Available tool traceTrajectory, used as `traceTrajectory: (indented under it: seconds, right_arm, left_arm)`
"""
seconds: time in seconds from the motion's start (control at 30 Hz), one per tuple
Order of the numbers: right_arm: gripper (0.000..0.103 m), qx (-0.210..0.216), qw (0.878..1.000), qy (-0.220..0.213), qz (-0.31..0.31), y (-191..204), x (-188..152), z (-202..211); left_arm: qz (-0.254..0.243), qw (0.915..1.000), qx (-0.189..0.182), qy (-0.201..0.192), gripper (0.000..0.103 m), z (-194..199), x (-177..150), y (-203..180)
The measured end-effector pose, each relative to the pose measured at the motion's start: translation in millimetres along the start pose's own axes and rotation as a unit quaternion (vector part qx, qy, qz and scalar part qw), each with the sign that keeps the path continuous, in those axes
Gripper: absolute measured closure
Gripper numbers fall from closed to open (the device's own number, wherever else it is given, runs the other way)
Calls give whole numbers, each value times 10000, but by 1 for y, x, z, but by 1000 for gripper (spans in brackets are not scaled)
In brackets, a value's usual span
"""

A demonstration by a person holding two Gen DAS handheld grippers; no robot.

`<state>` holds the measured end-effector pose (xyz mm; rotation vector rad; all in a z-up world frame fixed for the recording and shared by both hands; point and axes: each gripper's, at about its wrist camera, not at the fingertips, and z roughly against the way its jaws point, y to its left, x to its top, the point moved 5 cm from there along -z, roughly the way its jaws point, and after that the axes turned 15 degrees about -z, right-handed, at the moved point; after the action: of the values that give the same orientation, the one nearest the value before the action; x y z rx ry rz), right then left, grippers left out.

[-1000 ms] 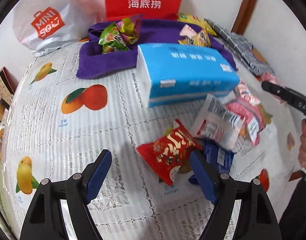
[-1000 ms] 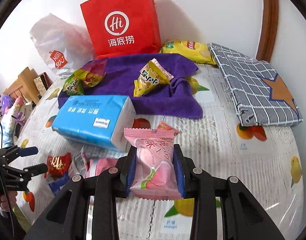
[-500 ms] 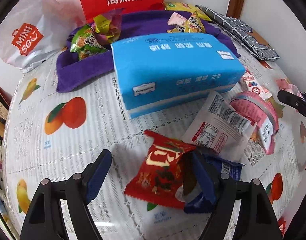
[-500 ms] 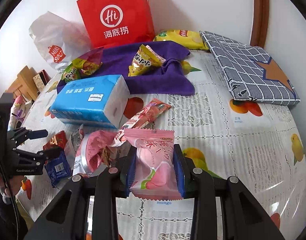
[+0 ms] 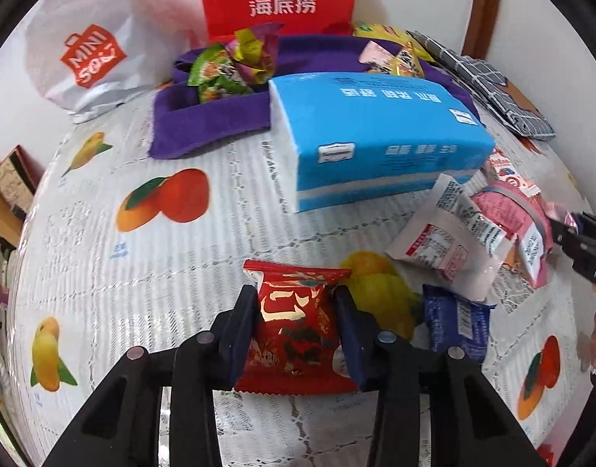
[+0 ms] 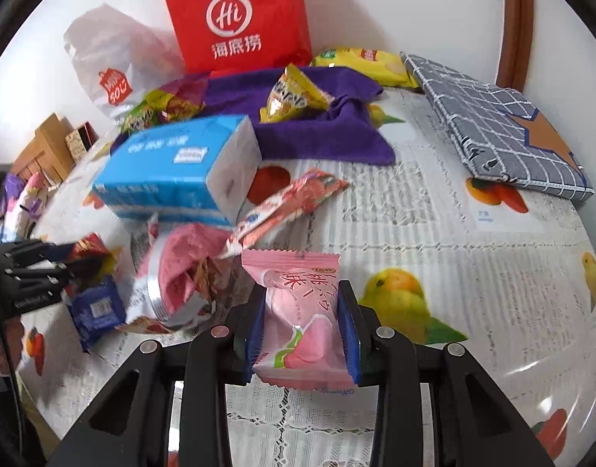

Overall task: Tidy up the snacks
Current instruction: 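Carry the red packet with the left tool while the right tool carries the pink candy to the towel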

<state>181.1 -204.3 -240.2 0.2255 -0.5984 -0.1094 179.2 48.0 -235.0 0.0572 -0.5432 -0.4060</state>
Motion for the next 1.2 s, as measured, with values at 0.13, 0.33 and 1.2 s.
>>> traceTrajectory:
  seconds: [0.13, 0.33, 1.2]
  right_arm:
    - [60, -76, 9998, 22, 163, 2, -9, -8]
    - [55, 108, 9999, 46, -17, -3, -11, -7]
    - [68, 144, 9987, -295, -396, -3, 10, 32]
  left_arm:
    - [163, 9995, 252, -100, 45, 1, -6, 4]
    - [286, 9992, 200, -209, 61, 4, -11, 5]
    - [826, 9958, -308, -250, 67, 35, -4, 14]
